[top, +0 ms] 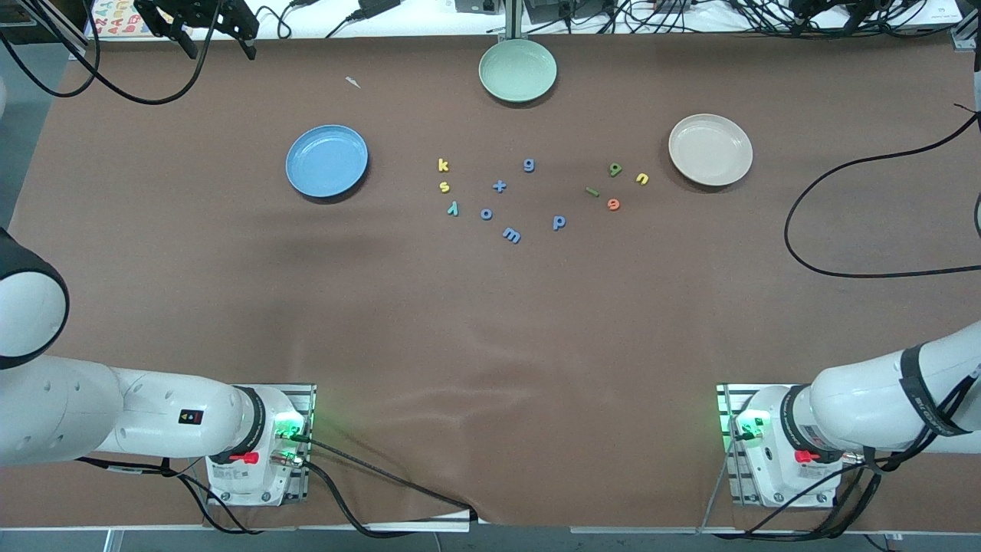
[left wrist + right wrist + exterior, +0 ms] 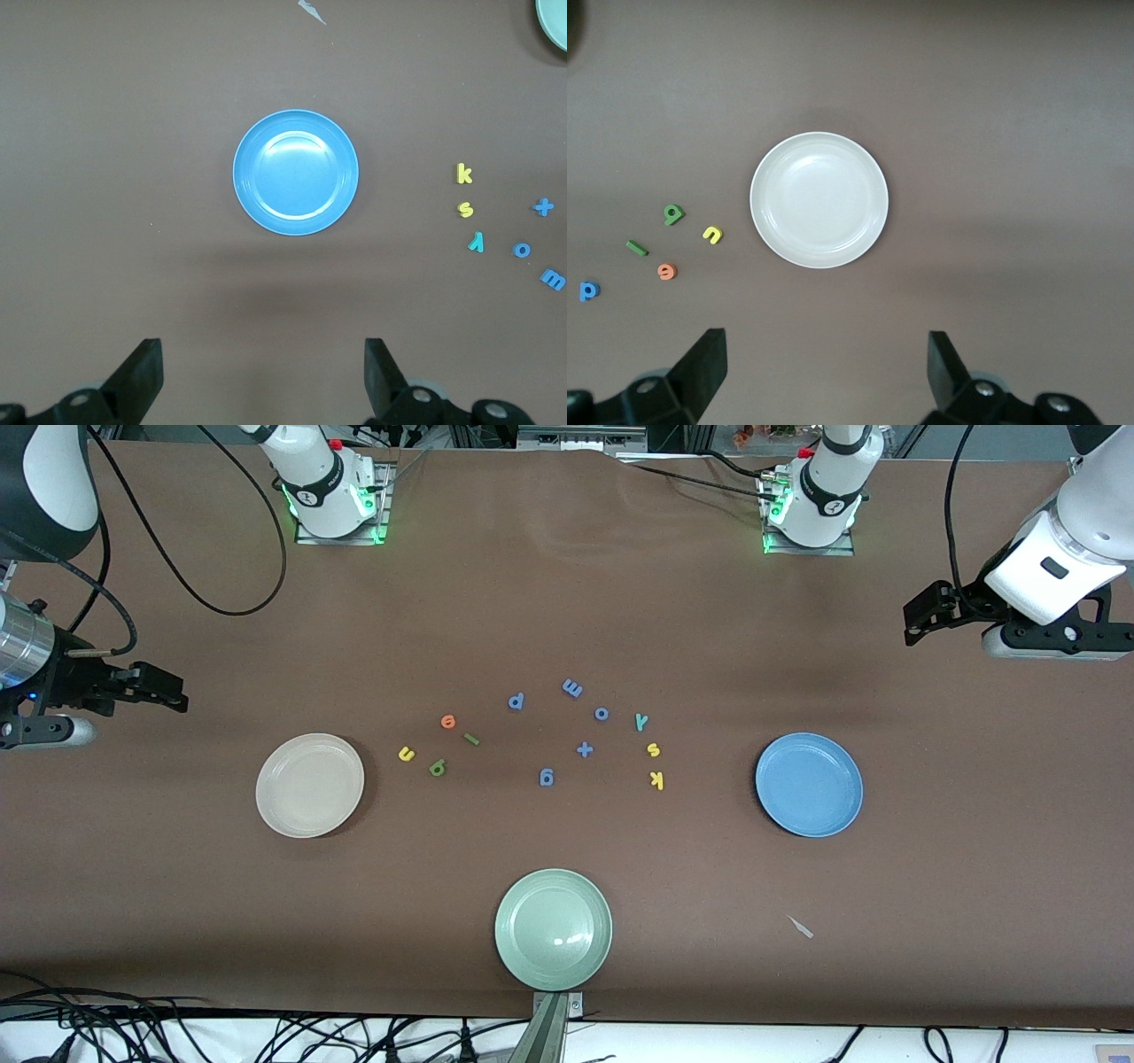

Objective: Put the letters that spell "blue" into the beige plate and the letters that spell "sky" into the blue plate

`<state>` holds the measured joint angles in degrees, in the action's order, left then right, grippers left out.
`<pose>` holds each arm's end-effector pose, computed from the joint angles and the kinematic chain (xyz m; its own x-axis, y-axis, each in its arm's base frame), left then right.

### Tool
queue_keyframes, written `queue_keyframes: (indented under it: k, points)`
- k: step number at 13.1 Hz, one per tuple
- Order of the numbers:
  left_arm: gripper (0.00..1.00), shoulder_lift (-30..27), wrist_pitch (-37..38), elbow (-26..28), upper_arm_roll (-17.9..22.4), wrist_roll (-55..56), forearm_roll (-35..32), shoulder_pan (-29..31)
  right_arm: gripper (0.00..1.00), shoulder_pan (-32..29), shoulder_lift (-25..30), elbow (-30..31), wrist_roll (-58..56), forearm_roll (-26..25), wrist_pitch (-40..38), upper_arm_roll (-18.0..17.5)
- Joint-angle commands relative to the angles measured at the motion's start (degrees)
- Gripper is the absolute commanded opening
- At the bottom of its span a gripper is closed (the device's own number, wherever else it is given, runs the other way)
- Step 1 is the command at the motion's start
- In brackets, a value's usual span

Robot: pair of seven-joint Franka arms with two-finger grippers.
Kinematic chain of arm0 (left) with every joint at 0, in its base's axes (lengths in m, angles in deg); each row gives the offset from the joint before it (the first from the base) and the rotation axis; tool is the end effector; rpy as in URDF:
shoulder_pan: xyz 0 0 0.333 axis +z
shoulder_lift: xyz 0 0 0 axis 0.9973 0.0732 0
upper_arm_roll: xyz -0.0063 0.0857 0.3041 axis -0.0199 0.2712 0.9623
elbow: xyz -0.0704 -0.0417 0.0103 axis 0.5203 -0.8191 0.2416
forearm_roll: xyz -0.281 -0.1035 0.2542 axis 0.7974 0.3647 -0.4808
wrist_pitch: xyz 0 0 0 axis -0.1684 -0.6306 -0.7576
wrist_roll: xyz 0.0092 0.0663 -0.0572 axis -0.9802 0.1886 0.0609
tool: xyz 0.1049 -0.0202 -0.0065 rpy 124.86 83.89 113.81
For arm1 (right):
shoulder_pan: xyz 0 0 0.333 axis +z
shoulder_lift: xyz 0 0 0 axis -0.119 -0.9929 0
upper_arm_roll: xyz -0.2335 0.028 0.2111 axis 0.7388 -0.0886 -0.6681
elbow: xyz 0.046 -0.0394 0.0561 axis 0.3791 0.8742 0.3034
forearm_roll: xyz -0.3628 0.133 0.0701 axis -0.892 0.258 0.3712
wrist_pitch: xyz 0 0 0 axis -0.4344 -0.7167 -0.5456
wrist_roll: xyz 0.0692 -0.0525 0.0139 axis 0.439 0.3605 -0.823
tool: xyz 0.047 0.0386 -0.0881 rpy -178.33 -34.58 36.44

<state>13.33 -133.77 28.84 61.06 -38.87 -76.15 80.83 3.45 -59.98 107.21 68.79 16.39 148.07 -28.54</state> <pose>0.5378 -0.0618 0.5966 0.9990 -0.0193 -0.0410 -0.0198 -0.9997 -0.0119 0.6208 0.0065 0.5466 0.9971 0.0647 -0.0389 0.0644 -0.9979 -0.0088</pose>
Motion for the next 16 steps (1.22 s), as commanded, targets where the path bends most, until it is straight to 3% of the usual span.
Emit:
queue_keyframes:
  k: [1, 16]
  points:
    - [1.00, 0.69, 1.41, -1.78, -0.05, -0.56, 0.03, -0.57, 1.00, -0.04, 0.64, 0.77, -0.63, -0.53, -0.05, -0.09]
    - [1.00, 0.69, 1.50, -1.78, -0.05, -0.65, 0.03, -0.57, 1.00, -0.22, 0.64, 0.51, -0.45, -0.35, 0.74, 0.00]
